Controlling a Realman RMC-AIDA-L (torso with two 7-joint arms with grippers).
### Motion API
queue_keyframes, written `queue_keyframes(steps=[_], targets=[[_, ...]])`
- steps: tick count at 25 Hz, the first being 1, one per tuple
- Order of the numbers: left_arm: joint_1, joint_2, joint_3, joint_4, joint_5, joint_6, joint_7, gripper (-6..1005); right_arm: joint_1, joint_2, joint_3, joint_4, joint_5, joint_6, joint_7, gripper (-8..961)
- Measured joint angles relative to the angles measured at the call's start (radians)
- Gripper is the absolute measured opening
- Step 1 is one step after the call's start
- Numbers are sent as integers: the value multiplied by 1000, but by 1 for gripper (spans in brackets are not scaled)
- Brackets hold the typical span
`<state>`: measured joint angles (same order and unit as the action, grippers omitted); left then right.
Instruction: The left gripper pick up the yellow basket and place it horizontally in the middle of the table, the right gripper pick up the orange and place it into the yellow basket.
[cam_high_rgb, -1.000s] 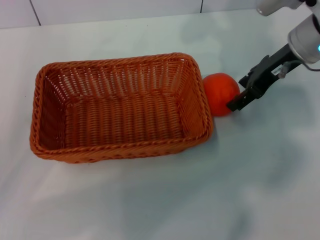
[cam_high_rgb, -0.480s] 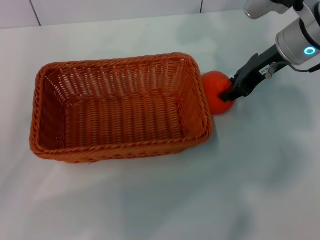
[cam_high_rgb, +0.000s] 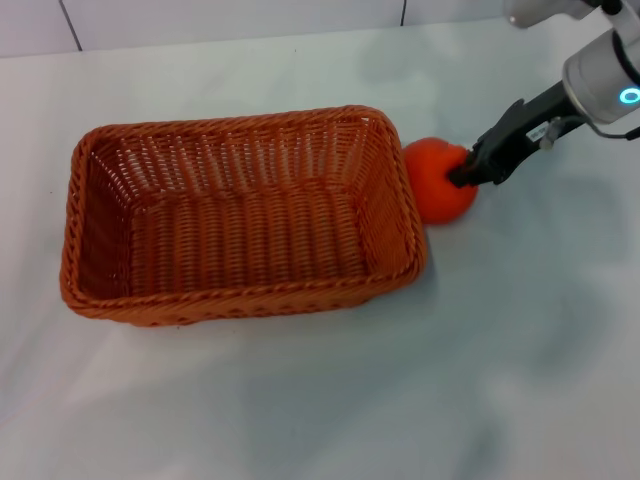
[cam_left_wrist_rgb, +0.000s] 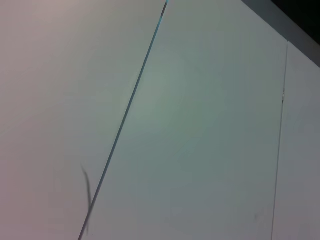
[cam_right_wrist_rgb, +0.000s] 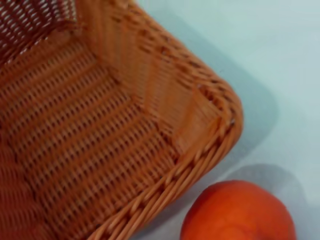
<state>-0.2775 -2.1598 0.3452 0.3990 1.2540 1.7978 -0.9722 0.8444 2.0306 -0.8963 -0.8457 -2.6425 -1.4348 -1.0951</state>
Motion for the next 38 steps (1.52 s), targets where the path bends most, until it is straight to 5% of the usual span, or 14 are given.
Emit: queue_keyframes(steps=[7, 13, 17, 20, 23, 29, 38], targets=[[0, 0, -1, 0, -4, 3, -5, 611, -19, -26, 170, -35, 70, -1, -34, 182], [-1, 2, -11, 0, -4, 9, -5, 611, -86, -46, 204, -53, 491, -9, -145, 126], [-5, 2, -15, 0, -4, 4, -5, 611, -101, -3, 159, -17, 744, -43, -263, 126], [-8, 2, -14, -1, -4, 2, -5, 611, -74, 39, 81, 29, 783, -43, -313, 127], [-9, 0, -11, -6, -4, 1, -5, 611, -39, 54, -19, 101, 787, 2, -329, 127], [-3, -1, -14, -17, -4, 4, -2, 610, -9, 55, -72, 202, 800, 50, -349, 188], [9, -3, -17, -40, -4, 9, 18, 610, -66, 56, -71, 215, 915, 36, -417, 598]])
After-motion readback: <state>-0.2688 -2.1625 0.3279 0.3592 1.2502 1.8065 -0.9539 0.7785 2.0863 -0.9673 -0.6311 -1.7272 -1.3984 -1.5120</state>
